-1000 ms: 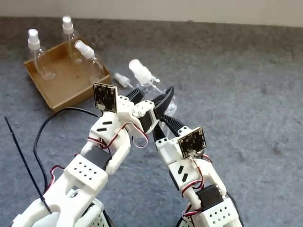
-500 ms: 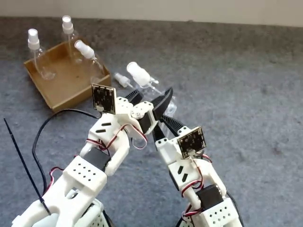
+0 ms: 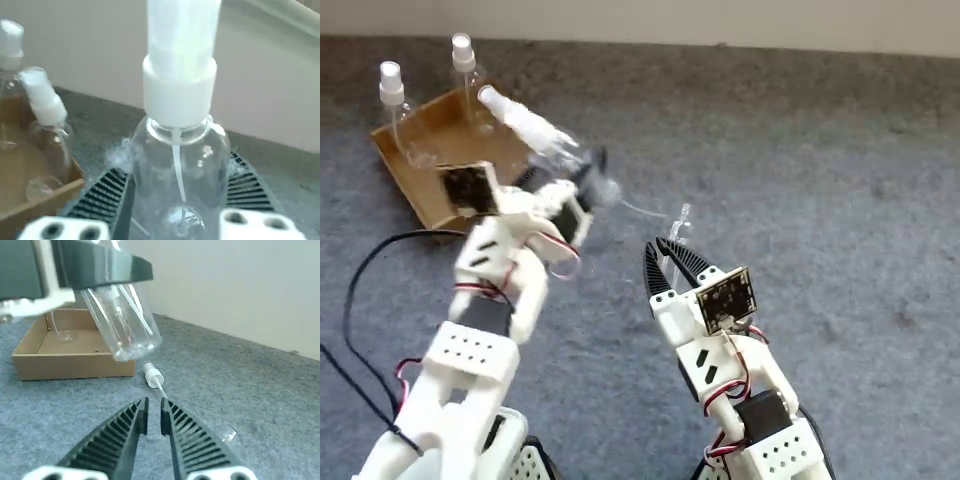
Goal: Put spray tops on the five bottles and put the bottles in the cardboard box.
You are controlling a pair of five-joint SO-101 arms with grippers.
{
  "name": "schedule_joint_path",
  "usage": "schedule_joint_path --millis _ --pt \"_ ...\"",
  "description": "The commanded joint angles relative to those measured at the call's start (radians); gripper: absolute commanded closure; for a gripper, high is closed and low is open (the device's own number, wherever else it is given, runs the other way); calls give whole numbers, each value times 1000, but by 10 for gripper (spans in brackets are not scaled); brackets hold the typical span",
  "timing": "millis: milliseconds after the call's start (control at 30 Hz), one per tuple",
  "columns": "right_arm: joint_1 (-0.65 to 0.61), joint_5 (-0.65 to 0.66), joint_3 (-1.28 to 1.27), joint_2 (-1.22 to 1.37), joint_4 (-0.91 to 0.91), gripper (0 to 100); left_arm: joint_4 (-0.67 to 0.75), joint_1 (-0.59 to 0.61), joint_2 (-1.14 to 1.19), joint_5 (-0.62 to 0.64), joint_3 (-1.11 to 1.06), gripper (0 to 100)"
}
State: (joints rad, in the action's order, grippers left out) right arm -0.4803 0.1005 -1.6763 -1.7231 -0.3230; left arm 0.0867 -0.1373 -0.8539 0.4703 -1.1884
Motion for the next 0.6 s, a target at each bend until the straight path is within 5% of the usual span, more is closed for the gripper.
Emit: schedule_joint_path --millis 0,300,567 --pt "-4 5 -160 -1 -2 957 2 114 -22 -140 117 899" --pt "-4 5 -160 -1 -2 957 -5 243 -21 -348 151 899" --pt "-4 5 -160 -1 -4 957 -256 294 31 -422 352 899"
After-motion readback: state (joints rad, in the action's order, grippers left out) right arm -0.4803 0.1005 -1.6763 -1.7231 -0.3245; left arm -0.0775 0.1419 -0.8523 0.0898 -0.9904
